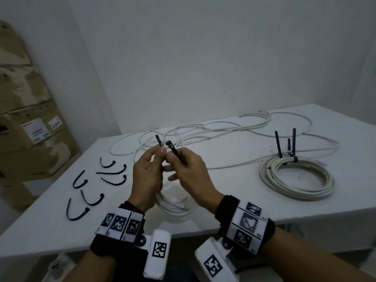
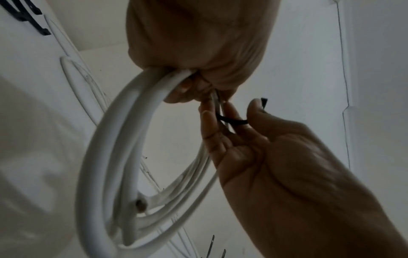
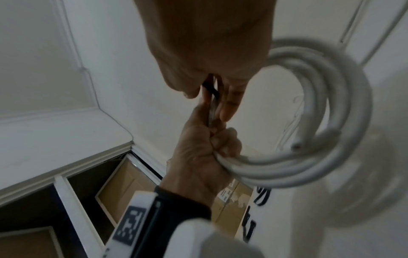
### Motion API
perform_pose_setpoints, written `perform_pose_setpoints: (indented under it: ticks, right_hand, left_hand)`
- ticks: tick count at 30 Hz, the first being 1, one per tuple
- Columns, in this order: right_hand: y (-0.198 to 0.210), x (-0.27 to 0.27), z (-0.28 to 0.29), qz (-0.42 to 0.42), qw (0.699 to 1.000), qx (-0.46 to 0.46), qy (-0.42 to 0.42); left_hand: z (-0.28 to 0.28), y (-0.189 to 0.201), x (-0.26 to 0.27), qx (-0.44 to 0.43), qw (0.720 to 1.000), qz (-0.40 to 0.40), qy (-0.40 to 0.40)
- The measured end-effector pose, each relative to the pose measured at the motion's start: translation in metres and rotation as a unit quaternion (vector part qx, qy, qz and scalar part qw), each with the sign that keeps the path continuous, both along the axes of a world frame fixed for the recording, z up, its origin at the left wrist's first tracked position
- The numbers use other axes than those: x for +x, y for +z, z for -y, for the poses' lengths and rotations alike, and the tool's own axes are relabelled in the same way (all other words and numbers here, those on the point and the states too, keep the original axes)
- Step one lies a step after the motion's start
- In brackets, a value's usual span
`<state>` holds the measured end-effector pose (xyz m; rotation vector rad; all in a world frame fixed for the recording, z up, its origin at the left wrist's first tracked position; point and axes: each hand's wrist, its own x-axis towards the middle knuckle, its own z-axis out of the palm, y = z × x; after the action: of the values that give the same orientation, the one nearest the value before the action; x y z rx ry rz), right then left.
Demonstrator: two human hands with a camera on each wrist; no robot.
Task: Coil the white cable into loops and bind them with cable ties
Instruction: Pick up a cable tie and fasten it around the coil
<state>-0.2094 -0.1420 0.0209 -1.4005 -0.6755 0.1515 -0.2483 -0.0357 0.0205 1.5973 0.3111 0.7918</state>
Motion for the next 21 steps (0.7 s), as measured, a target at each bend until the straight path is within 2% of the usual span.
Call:
perform_pose_setpoints:
  ticks: [2, 5, 11, 15, 16, 19, 21]
  right_hand:
    - [0.005, 0.001, 0.013, 0.052, 0.998, -0.031, 0.007]
    - [0.011, 0.012, 0.024, 0.198, 0.973, -0.102, -0.061]
    - [0.008, 0.02, 0.03, 0.13, 0.975, -0.179, -0.005]
    - [0.004, 0.02, 0.03, 0.073, 0.946, -0.31, 0.056]
    - [0.003, 0.018, 0.028, 0.069, 0.941, -0.328, 0.055]
    - [0.002, 0.014, 0.019, 0.13, 0.918, -0.374, 0.021]
    - [0.001, 0.013, 0.011, 0.119, 0.92, -0.372, 0.035]
  left_hand:
    - [-0.004, -0.005, 0.001, -0.003, 1.0, -0.004, 0.027]
    - [-0.004, -0.013, 0.002, 0.019, 0.999, -0.011, 0.049]
    - [0.005, -0.009, 0.006, -0.021, 0.999, -0.021, 0.034]
    - [0.006, 0.003, 0.011, -0.061, 0.998, -0.018, 0.016]
    - [0.006, 0.005, 0.011, -0.065, 0.998, -0.018, 0.011]
    - [0.01, 0.01, 0.011, -0.071, 0.997, -0.014, 0.0]
    - [0.011, 0.011, 0.011, -0.08, 0.997, -0.012, -0.002]
